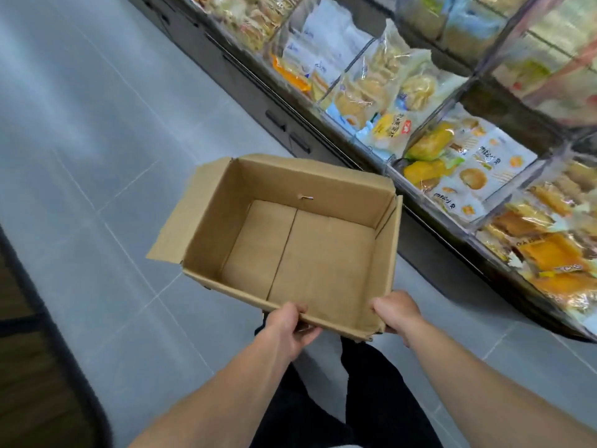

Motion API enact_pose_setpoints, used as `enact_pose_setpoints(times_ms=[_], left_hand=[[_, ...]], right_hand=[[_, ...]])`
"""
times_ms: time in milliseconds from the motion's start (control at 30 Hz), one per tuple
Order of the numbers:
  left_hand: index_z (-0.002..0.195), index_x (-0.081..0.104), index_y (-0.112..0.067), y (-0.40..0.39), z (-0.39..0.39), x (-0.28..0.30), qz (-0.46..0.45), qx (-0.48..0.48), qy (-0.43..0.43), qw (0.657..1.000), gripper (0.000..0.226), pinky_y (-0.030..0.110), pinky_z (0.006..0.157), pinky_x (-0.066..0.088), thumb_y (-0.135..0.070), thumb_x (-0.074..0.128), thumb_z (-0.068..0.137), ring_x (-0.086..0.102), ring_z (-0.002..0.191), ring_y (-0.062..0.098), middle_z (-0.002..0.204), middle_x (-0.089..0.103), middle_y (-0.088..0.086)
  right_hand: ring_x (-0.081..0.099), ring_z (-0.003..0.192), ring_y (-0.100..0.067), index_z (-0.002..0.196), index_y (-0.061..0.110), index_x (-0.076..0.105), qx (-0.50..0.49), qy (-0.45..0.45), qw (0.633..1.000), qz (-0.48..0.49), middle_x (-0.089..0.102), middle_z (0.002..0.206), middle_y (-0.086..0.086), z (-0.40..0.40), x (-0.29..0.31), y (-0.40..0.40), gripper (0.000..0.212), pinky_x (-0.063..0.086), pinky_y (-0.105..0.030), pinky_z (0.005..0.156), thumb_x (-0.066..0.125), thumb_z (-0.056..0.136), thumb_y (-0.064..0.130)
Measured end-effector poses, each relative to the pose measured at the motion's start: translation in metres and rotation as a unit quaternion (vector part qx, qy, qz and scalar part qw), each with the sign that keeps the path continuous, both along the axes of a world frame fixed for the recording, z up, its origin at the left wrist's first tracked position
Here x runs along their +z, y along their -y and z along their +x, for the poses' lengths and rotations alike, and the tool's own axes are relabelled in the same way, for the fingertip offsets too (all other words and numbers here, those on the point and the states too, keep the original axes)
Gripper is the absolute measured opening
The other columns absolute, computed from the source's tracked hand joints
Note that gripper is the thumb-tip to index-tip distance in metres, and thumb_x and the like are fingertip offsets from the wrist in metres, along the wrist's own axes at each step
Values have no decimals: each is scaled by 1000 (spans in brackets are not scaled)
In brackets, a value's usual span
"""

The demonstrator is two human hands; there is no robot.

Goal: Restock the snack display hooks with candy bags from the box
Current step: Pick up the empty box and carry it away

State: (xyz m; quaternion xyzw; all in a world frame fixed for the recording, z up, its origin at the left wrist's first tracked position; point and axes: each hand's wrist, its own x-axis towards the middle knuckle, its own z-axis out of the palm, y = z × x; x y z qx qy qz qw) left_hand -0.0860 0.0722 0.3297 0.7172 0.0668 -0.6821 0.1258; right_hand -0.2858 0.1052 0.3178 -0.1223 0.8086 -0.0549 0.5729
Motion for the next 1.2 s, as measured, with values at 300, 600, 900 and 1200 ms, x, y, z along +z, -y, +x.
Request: enact_pose_setpoints(times_ms=[300,600,900,1200], left_hand=[[94,55,-4,38,37,-57,42,-172,-2,984,9,45,69,54,0,46,94,60,79,29,84,60,18],[101,55,-1,1,35,-151,94,-284,28,954,12,47,71,56,-7,53,91,62,89,31,95,61,20],[104,54,1,-41,2,-279,102,-295,48,949,12,43,51,52,-6,54,94,60,85,33,98,60,22],[95,54,-2,-61,-29,-420,69,-296,62,951,9,48,63,60,-4,60,91,60,97,34,111,57,24]], right_hand=[[58,113,-35,110,9,57,-172,-73,980,71,61,124,-16,79,-33,-23,24,47,-34,90,57,88,18],[61,105,-32,106,8,57,-293,-65,948,105,62,111,-9,109,-117,-93,23,49,-32,84,56,86,18],[63,90,-29,103,14,63,-356,-80,927,83,67,97,-8,95,-251,-140,20,52,-34,76,59,84,18],[59,89,-29,103,16,65,-389,-104,915,34,64,94,-6,80,-407,-162,21,48,-34,76,59,84,18]])
